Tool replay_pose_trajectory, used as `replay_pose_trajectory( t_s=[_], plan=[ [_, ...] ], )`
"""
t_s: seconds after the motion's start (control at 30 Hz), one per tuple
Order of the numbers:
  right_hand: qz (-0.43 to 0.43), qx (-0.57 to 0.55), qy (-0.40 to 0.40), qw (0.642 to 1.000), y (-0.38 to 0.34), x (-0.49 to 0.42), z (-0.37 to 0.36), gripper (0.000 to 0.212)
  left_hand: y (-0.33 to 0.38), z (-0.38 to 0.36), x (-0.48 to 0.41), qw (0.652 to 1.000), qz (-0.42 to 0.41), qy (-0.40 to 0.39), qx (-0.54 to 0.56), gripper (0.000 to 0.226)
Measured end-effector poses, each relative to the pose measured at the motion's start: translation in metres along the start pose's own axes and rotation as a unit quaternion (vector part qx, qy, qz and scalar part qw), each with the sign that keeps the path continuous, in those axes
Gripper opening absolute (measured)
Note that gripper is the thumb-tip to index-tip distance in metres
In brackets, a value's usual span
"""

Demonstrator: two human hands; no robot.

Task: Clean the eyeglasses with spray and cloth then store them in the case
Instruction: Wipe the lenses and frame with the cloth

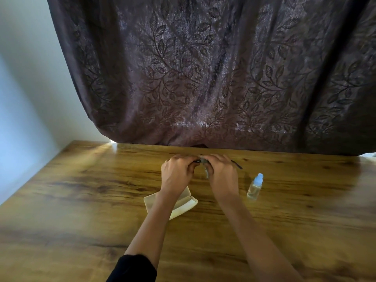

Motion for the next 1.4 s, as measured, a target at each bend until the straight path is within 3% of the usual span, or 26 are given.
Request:
replay_pose_trajectory(
  t_s=[0.27,0.53,0.63,0.87,1.2,1.4],
  plan=[
    [-0.12,0.038,0.032,0.992,0.048,-0.006,0.024,0.018,-0.011,0.006,0.0,0.999,0.021,0.034,0.023,0.016],
    [0.014,0.019,-0.01,1.0,-0.002,0.0,-0.004,0.028,-0.001,0.0,-0.004,1.0,-0.013,0.002,0.004,0.02],
    [0.004,0.016,-0.009,1.0,0.005,0.002,-0.002,0.028,-0.005,-0.001,-0.001,1.0,-0.009,0.013,0.013,0.018],
    [-0.108,0.024,0.045,0.993,0.048,-0.002,0.02,0.017,-0.014,0.006,-0.002,0.998,0.005,0.053,0.046,0.015],
    [0.023,0.007,0.009,1.0,-0.003,0.008,-0.008,0.029,-0.004,0.001,0.001,0.999,-0.036,0.033,0.021,0.019],
    [-0.078,0.003,0.054,0.995,0.043,0.003,0.016,0.019,-0.018,0.006,-0.002,0.996,-0.005,0.06,0.071,0.016]
  ],
)
Point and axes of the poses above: each hand's wrist, its own x-axis away from the middle knuckle, its own z-axis out of the back of the hand, y = z × x, the point moved 2 cm from there along -x, towards the middle knuckle, and after that the axes turned 5 degrees about -x, right-handed, at the moved point
